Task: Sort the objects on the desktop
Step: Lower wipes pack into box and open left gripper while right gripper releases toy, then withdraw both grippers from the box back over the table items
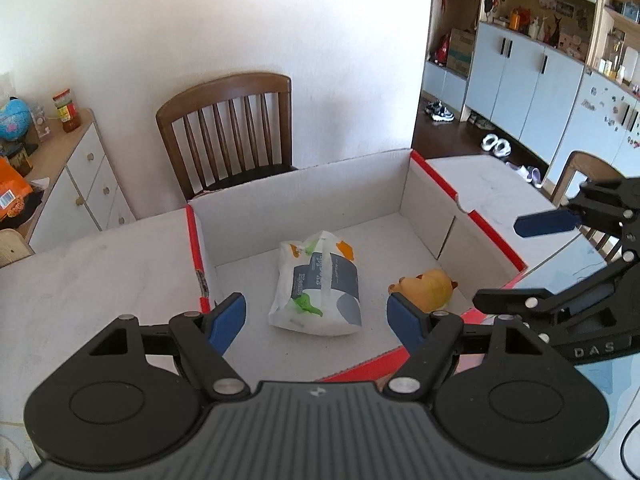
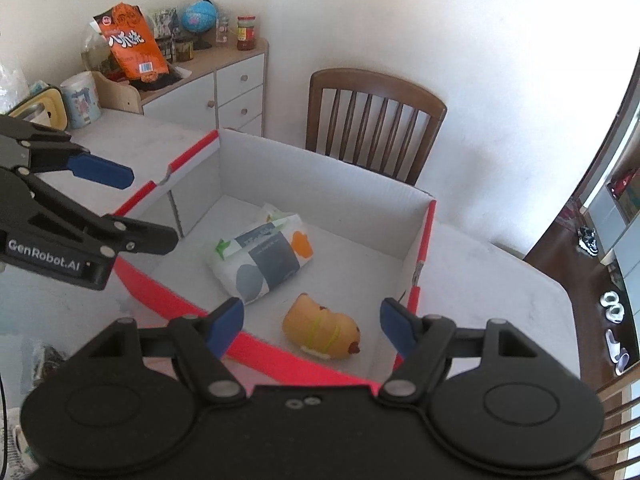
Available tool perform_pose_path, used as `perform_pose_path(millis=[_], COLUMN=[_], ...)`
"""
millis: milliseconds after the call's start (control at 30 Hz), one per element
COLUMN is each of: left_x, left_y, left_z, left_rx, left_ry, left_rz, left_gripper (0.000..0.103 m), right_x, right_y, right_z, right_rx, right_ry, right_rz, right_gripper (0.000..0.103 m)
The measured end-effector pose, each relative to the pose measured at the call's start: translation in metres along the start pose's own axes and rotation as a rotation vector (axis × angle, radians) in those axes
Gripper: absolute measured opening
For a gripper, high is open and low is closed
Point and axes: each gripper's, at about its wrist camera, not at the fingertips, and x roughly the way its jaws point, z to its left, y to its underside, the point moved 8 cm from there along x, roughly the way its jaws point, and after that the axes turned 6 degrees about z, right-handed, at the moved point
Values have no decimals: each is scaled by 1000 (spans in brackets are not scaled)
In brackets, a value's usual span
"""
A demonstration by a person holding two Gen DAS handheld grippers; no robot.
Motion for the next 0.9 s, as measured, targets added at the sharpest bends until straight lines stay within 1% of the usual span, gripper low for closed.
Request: perform_pose_path(millis=[100, 167, 300, 433, 500, 667, 733, 867, 900], left_x=[-12, -21, -39, -54, -61, -78, -84, -97, -99], left_y=[5, 10, 22, 36, 45, 63, 68, 81, 84], left_z=[2, 3, 4, 4, 4, 6, 7, 6, 6], left_rx=[-1, 12, 32, 58, 60, 63, 57, 55, 50], left_ry=[-2, -19, -14, -13, -6, 8, 10, 21, 26], left_rz=[-24, -45, -76, -96, -103, -138, -153, -180, -182], left_gripper=[77, 77, 77, 78, 82, 84, 87, 88, 92], right_x=[-13, -21, -33, -46, -50, -62, -67, -76, -78], right_y=[7, 13, 25, 37, 43, 59, 63, 72, 75], right_z=[7, 11, 20, 33, 40, 58, 65, 75, 78], right_rx=[17, 33, 66, 82, 94, 110, 112, 111, 114], right_ry=[15, 20, 33, 35, 38, 45, 50, 77, 83], right_rz=[-11, -18, -19, -37, -42, -57, -67, -90, -97], right_gripper=[75, 75, 76, 78, 79, 80, 81, 83, 83])
